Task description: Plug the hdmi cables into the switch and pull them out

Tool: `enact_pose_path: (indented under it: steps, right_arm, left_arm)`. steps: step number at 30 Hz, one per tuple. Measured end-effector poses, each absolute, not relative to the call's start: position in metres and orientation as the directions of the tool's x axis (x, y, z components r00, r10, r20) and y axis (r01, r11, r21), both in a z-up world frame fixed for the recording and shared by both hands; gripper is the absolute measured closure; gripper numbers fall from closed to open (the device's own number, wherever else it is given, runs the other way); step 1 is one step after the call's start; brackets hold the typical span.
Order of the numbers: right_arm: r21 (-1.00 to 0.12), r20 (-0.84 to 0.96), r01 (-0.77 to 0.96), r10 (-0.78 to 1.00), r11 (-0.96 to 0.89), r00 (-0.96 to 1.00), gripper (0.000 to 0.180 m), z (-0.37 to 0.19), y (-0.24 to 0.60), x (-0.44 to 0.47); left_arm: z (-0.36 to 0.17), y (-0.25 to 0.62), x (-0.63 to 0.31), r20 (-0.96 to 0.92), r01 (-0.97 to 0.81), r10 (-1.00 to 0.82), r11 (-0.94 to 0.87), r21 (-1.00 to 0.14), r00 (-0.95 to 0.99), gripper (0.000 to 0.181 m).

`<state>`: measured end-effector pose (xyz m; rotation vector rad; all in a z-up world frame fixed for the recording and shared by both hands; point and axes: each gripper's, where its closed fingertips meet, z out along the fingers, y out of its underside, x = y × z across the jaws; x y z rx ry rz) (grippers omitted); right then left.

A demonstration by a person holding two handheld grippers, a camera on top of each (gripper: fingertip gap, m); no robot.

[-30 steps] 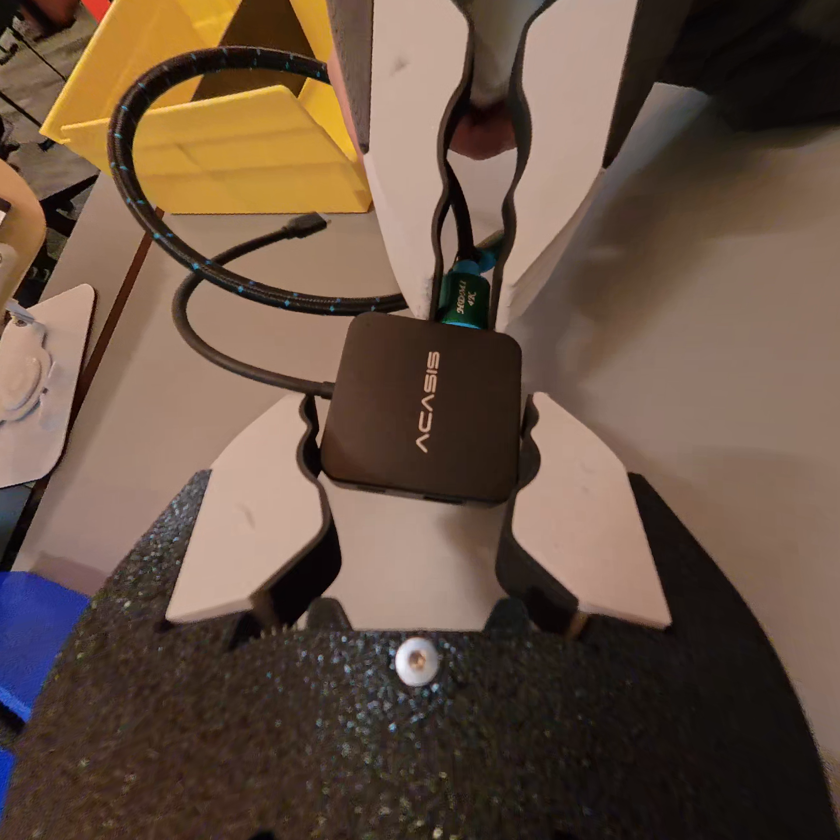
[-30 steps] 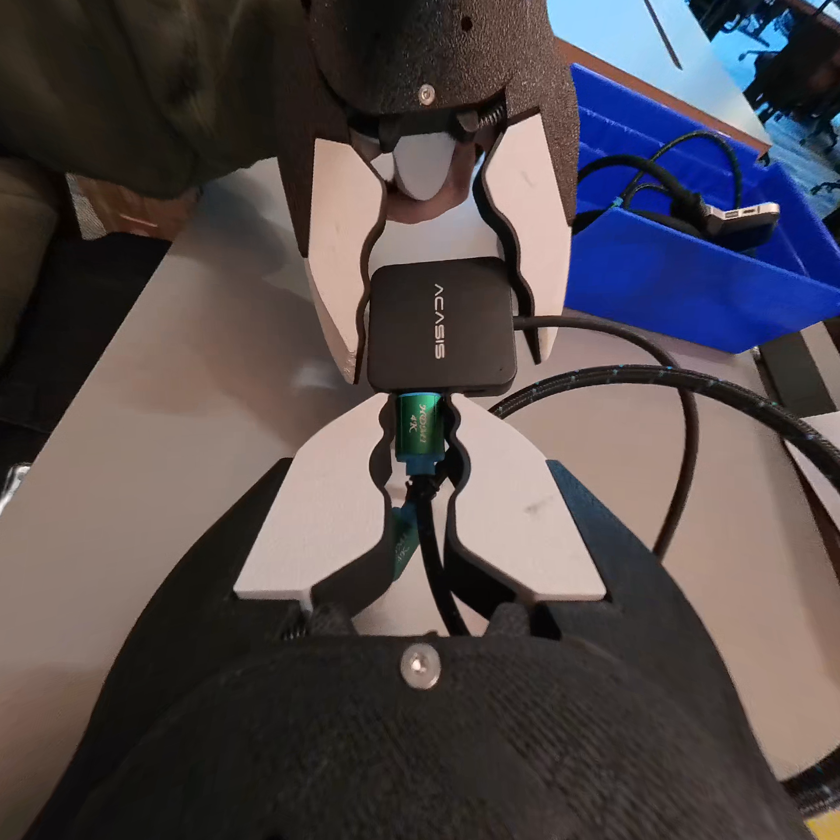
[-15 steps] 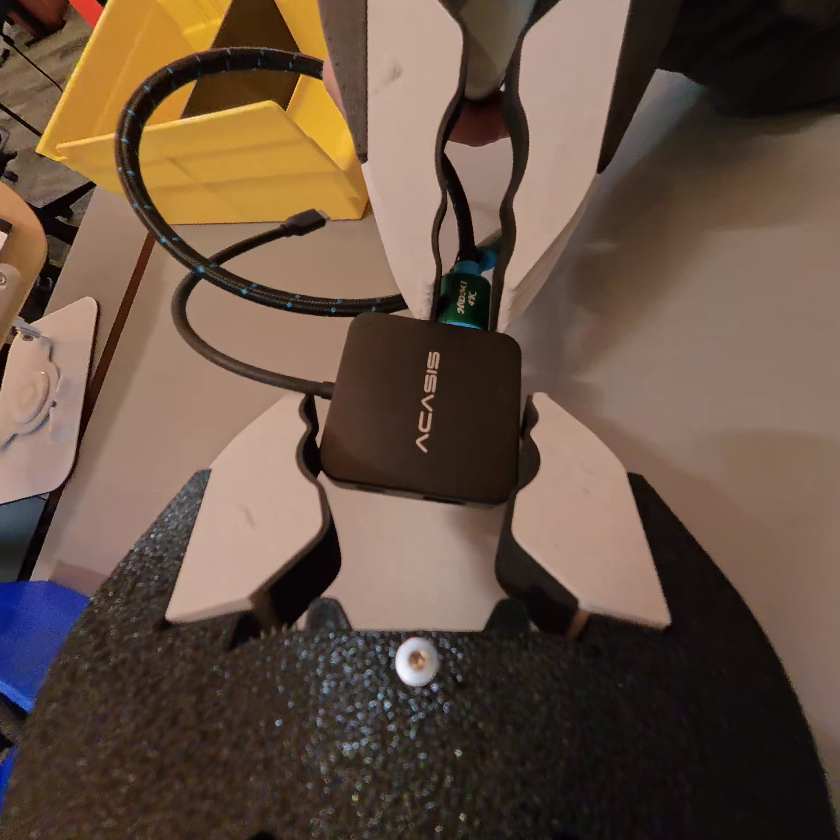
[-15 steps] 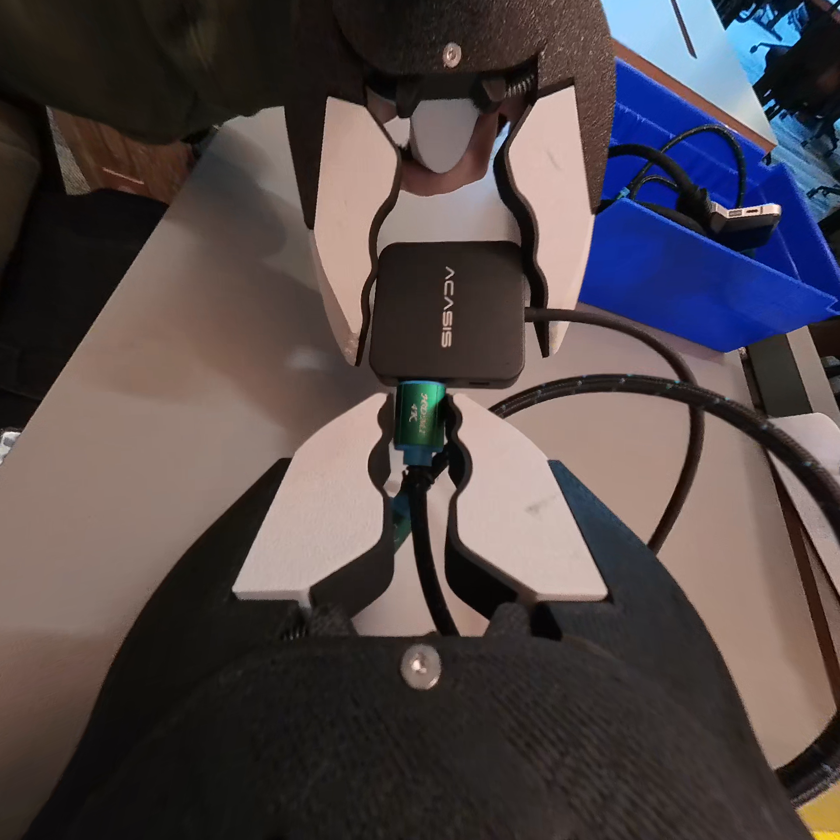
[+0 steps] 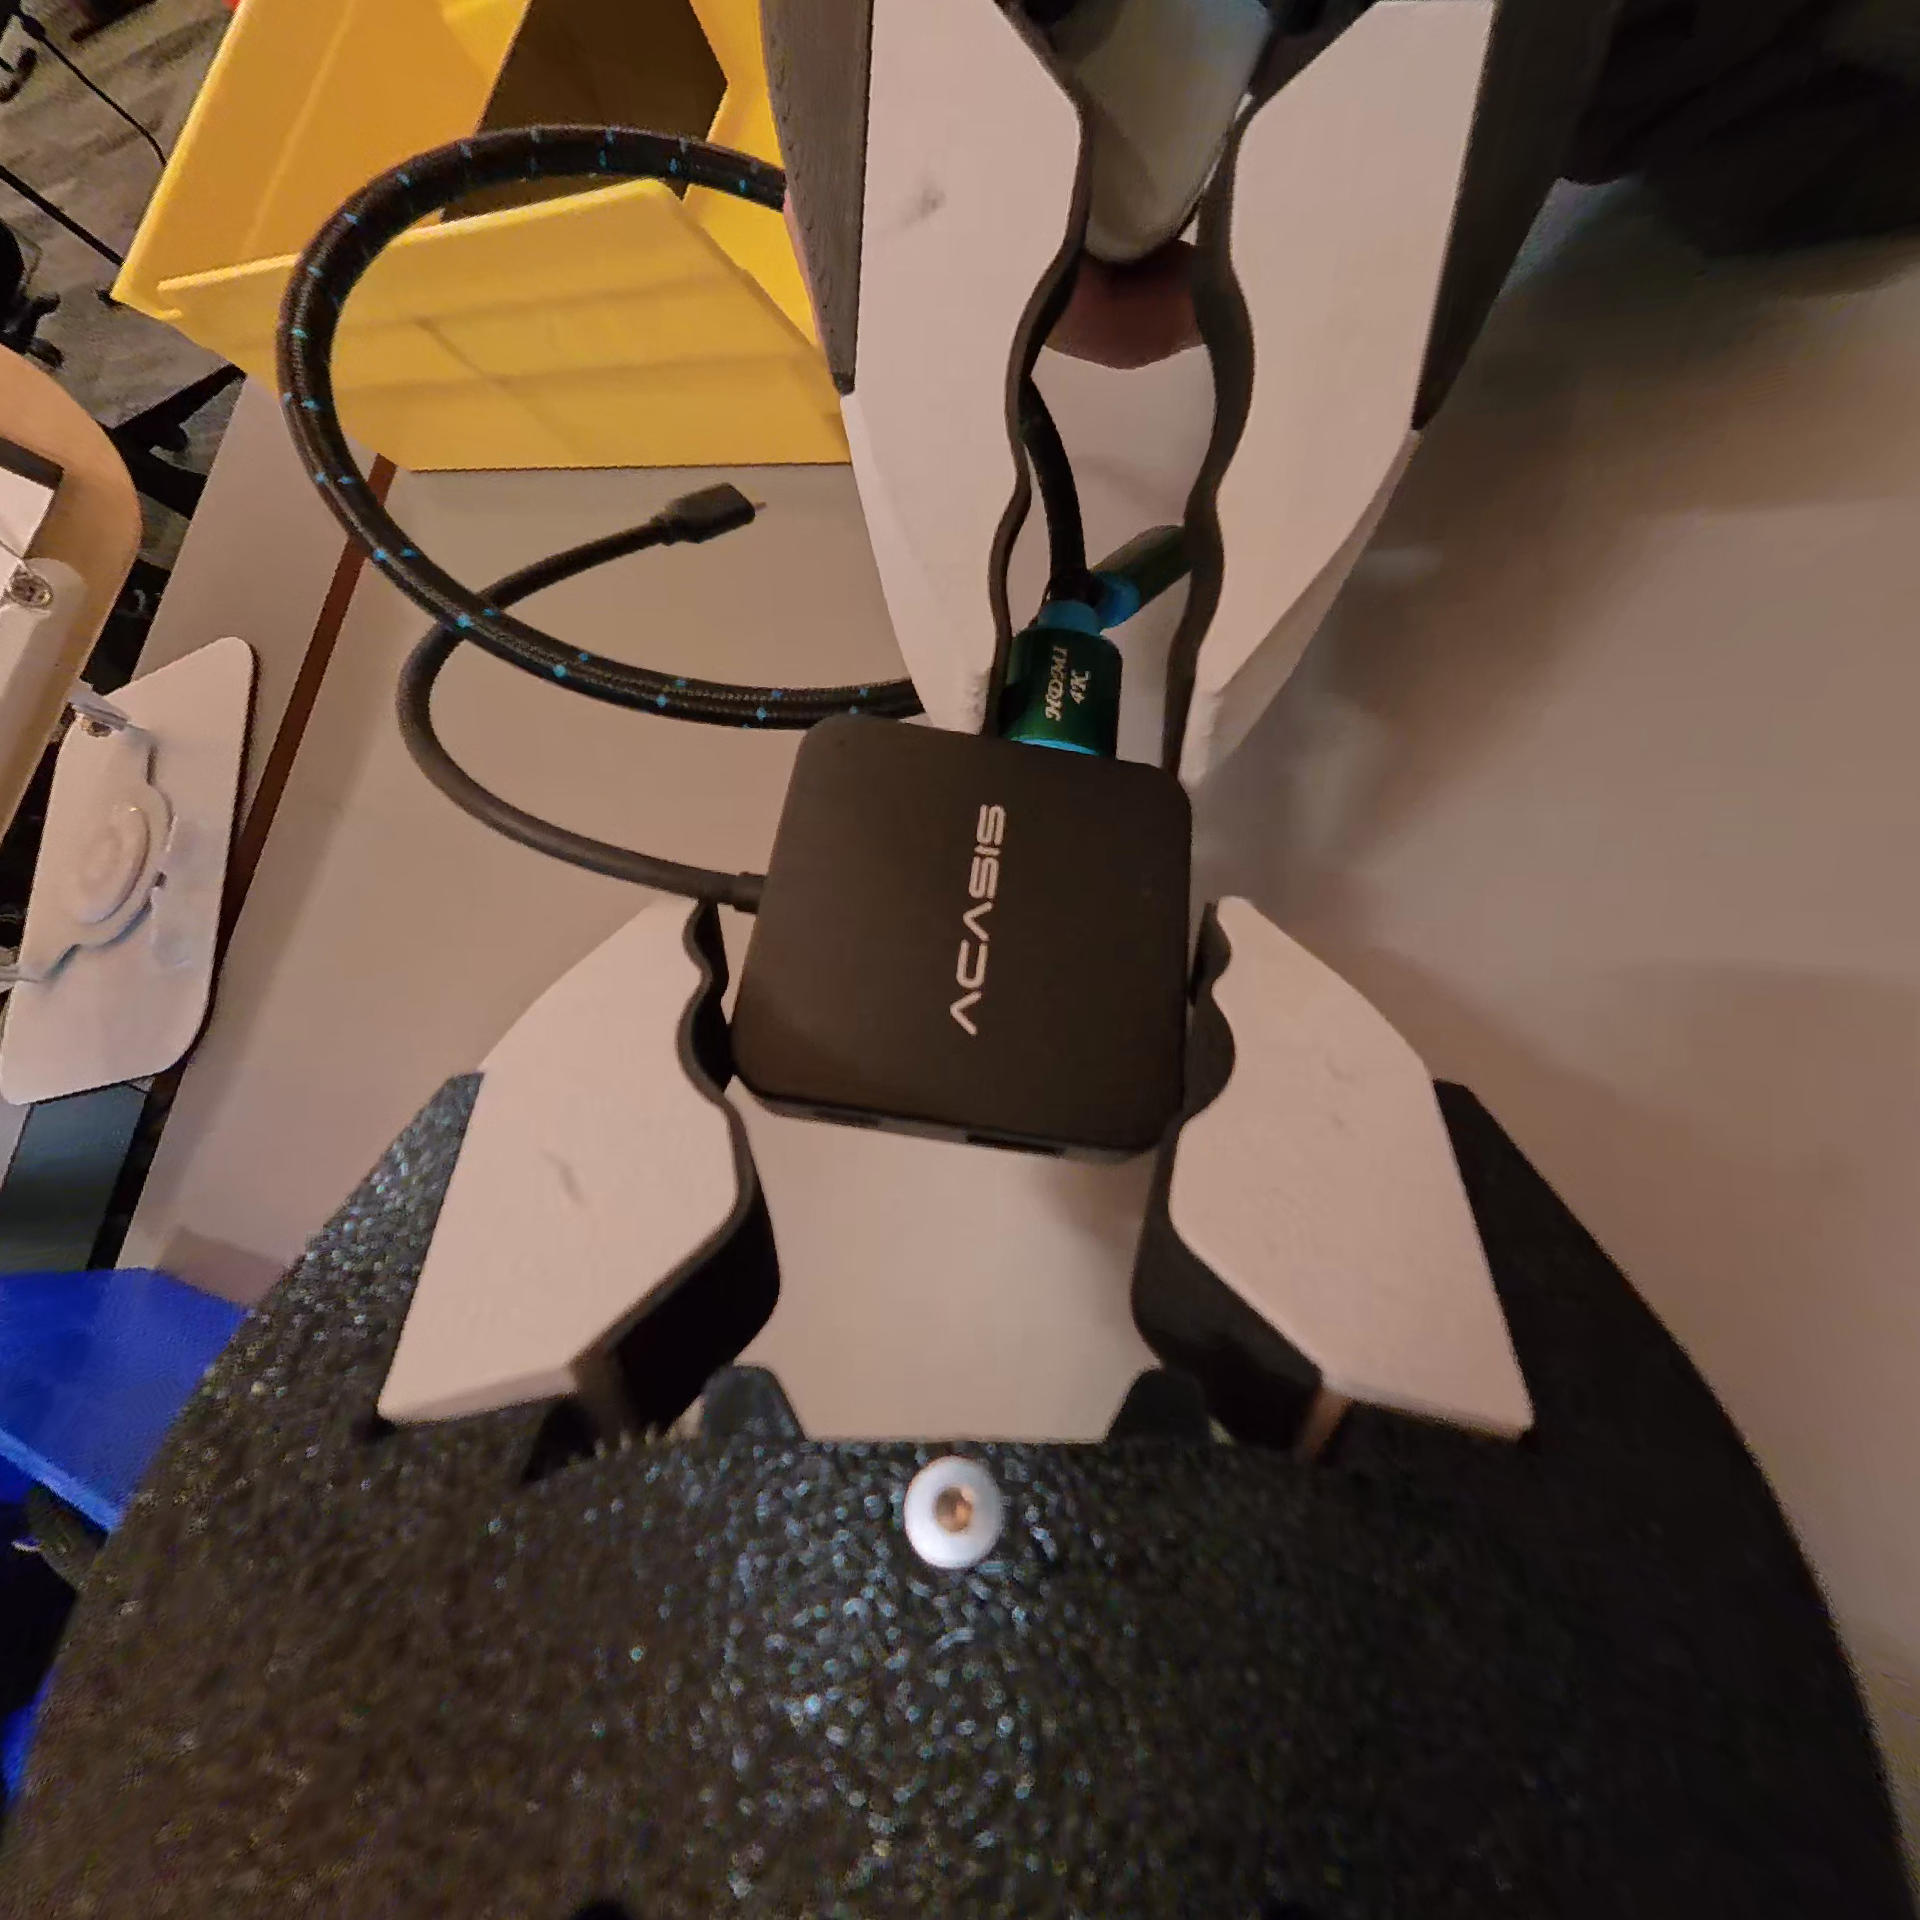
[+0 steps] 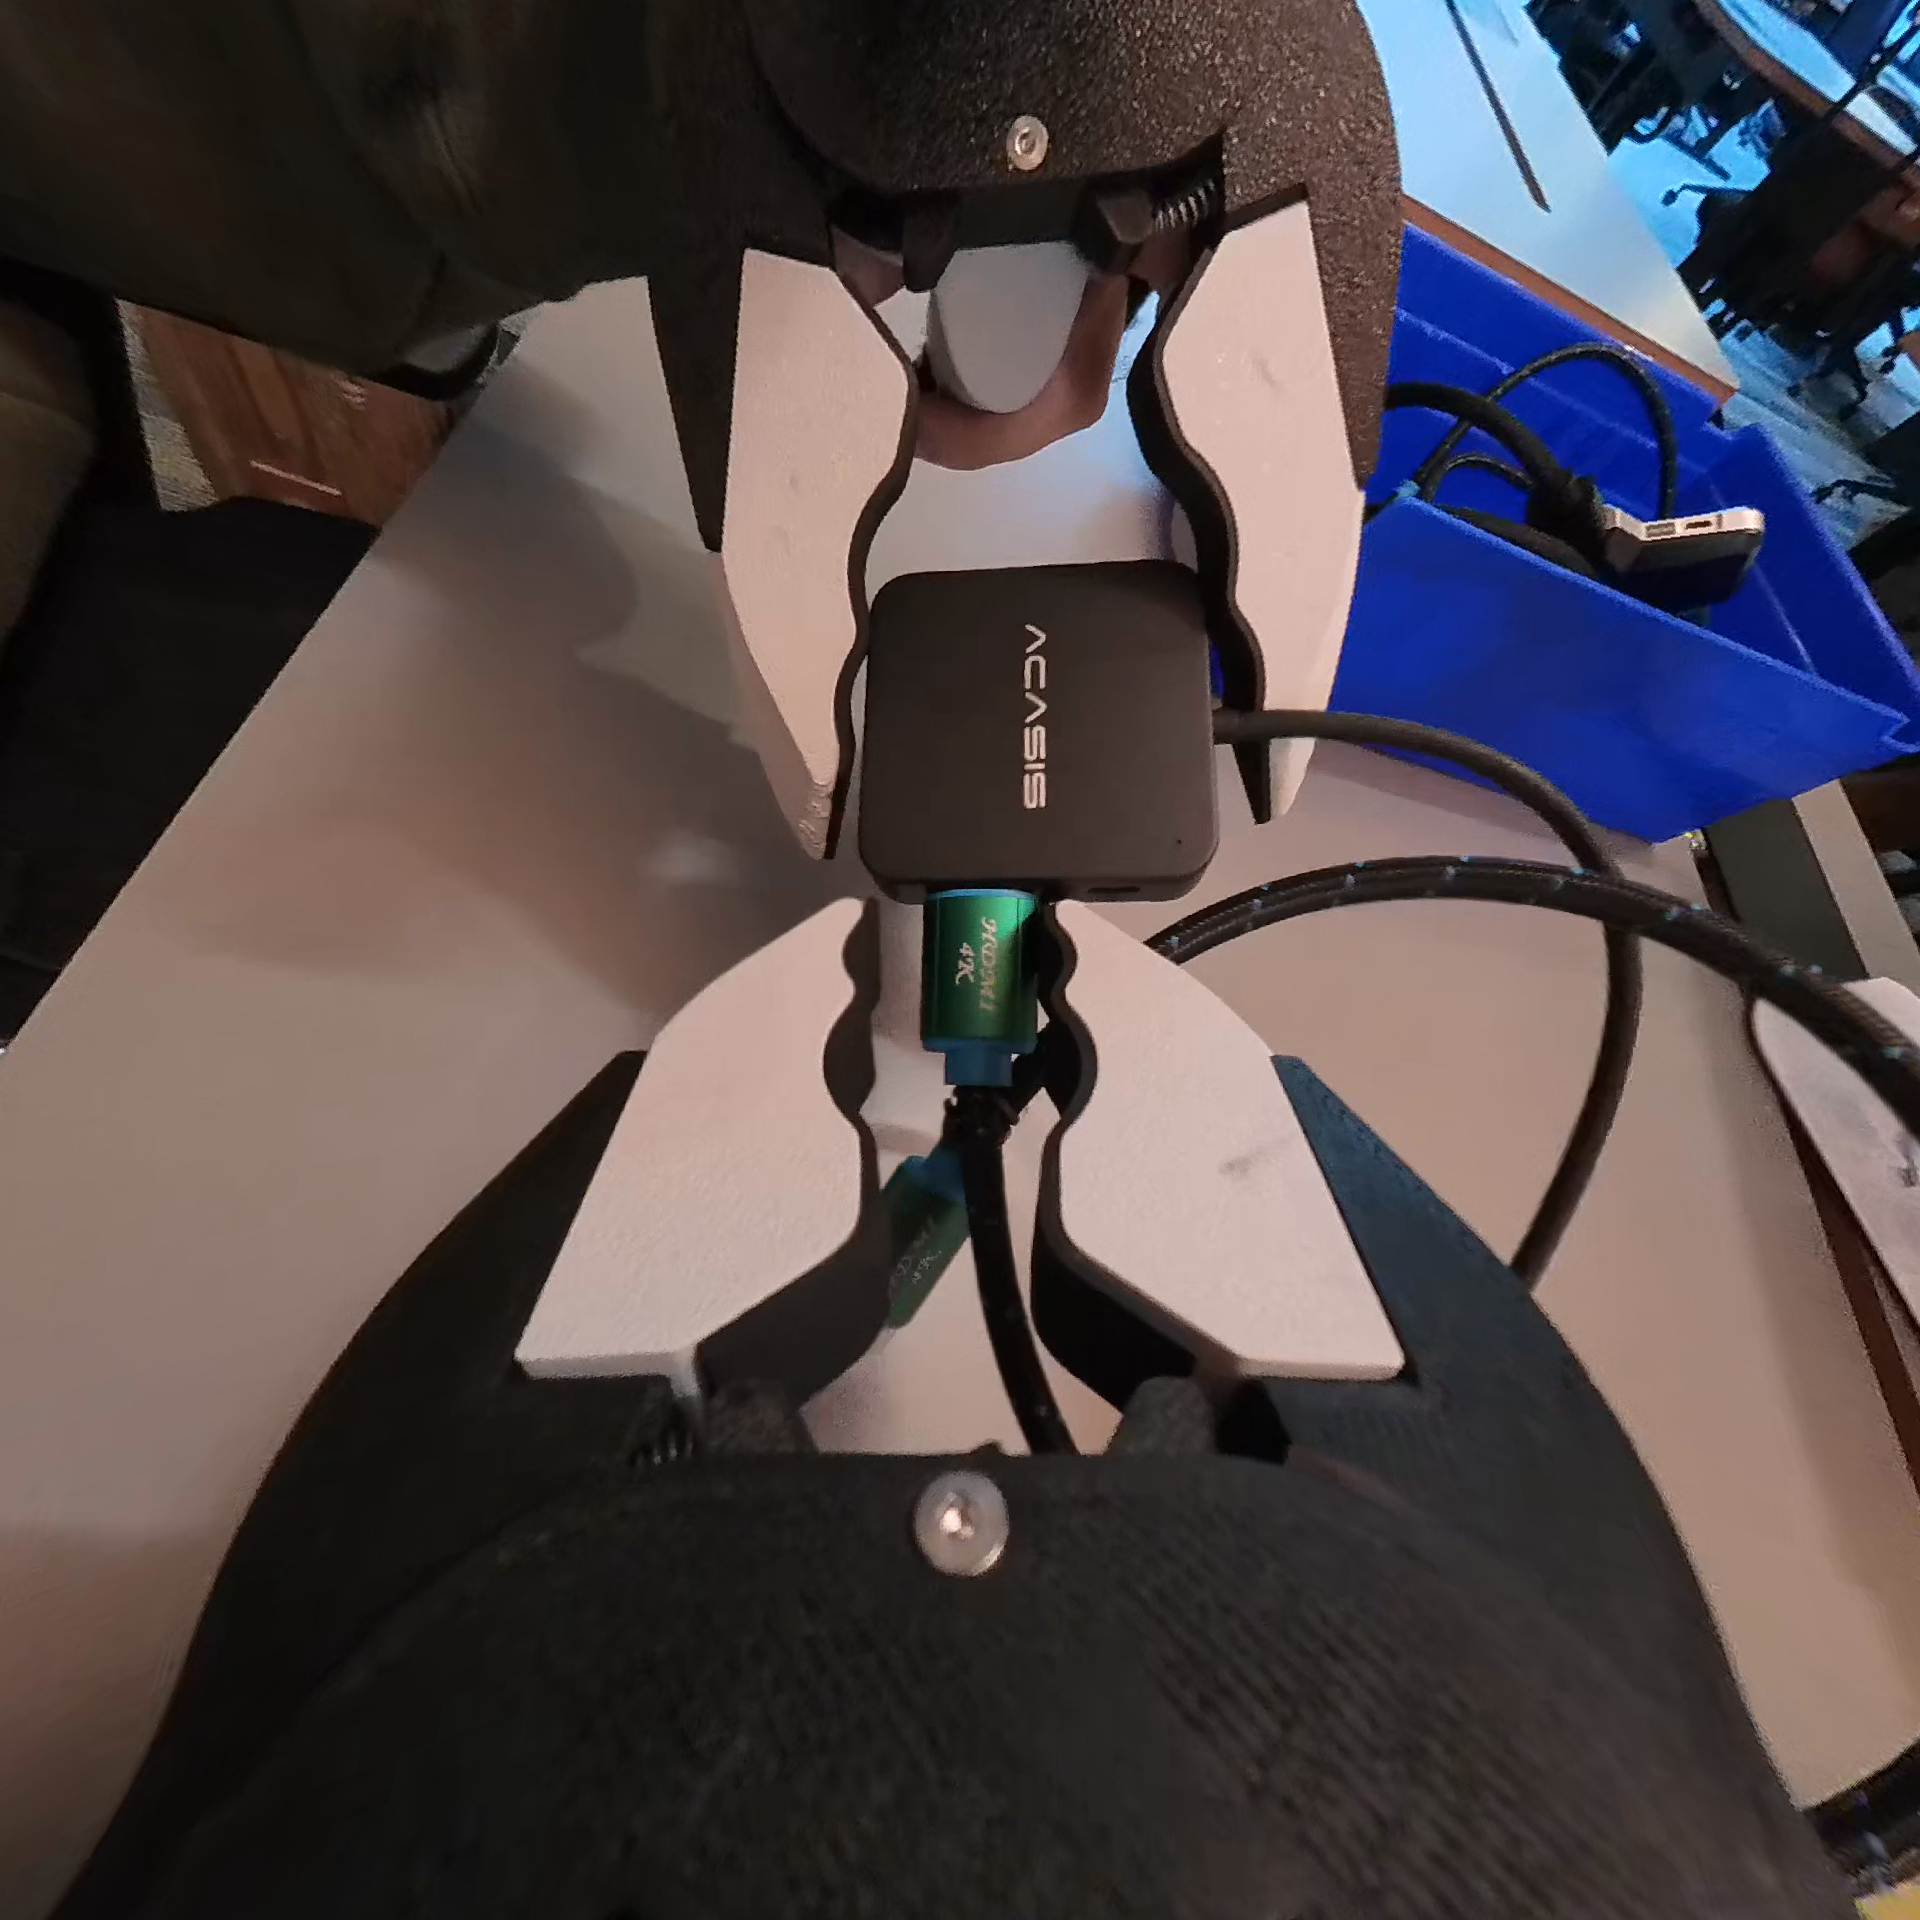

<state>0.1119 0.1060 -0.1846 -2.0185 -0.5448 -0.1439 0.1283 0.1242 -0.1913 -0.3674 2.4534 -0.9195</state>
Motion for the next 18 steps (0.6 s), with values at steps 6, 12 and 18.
enact_pose_path:
  steps: [6,12,18]
  right_arm:
    - [-0.782,0.32,0.45,0.341,-0.431,0.884,0.158,-0.194,0.107,0.113]
    - [-0.766,0.35,0.48,0.349,-0.428,0.869,0.157,-0.187,0.101,0.114]
    - [-0.674,0.404,0.549,0.375,-0.495,0.834,0.159,-0.181,0.093,0.107]
  left_arm:
    - [-0.199,0.125,0.125,-0.347,-0.087,-0.397,0.754,-0.651,-0.85,0.096]
    - [-0.191,0.12,0.126,-0.362,-0.076,-0.415,0.739,-0.67,-0.834,0.096]
    - [-0.184,0.119,0.117,-0.375,-0.049,-0.387,0.749,-0.661,-0.843,0.096]
